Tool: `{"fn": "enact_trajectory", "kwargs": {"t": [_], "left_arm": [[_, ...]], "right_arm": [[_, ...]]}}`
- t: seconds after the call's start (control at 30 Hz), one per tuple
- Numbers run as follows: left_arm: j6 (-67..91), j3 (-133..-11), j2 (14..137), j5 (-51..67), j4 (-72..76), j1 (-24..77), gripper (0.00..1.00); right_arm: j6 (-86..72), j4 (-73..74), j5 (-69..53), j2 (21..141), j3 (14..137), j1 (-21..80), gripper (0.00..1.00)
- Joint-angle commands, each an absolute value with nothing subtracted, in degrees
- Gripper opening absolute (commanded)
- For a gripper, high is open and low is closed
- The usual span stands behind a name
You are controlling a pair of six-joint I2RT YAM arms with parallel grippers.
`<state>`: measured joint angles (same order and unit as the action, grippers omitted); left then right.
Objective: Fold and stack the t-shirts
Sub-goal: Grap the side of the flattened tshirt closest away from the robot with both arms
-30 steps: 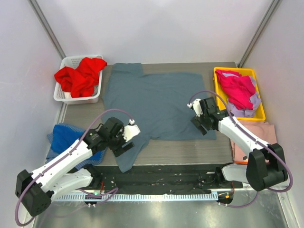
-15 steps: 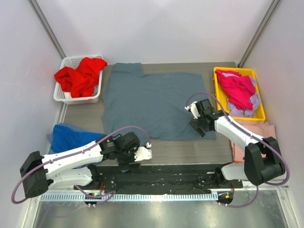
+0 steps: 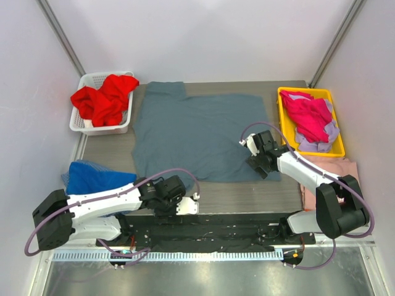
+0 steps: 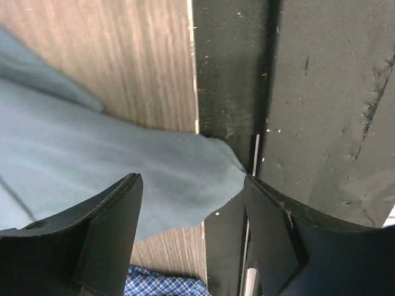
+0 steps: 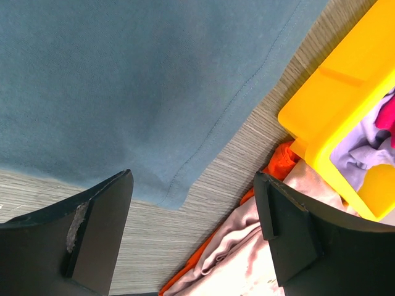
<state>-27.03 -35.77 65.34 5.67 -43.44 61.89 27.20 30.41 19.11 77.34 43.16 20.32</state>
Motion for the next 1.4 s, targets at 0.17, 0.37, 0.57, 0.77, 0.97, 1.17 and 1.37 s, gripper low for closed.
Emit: {"fn": "enact_trajectory", "kwargs": {"t": [0.17,0.37,0.57,0.77,0.97,1.17,1.37], "left_arm": [[-28.2,-35.6,69.4,7.4,-38.2,63.1,0.68],[-27.1,-34.7,72.2,6.8,-35.1,63.2,0.62],[-26.9,-33.8,74.0,5.5,-33.8,63.8,0.46],[-26.8,-33.3,73.2,4.7,-34.3,63.9,0.27],[-26.8,-33.5,69.6,2.7,-36.0,63.9,0.29],[-27.2,-34.0,66.9,0.4,-38.8,63.9,0.29],[-27.6,-33.2,64.6,-3.3,-39.5,63.9,0.24]], "right_arm": [[30.1,29.0,20.5,74.6,43.1,20.6,0.86],[30.7,29.0,20.9,74.2,42.8,20.6,0.86],[31.2,29.1,21.5,73.4,42.6,20.7,0.86],[31.3,29.1,21.4,73.5,42.1,20.7,0.86],[32.0,28.7,21.4,74.8,41.4,20.7,0.86],[33.8,27.8,20.8,77.2,39.7,20.5,0.85],[34.3,29.3,18.6,74.7,38.0,20.4,0.82]]}}
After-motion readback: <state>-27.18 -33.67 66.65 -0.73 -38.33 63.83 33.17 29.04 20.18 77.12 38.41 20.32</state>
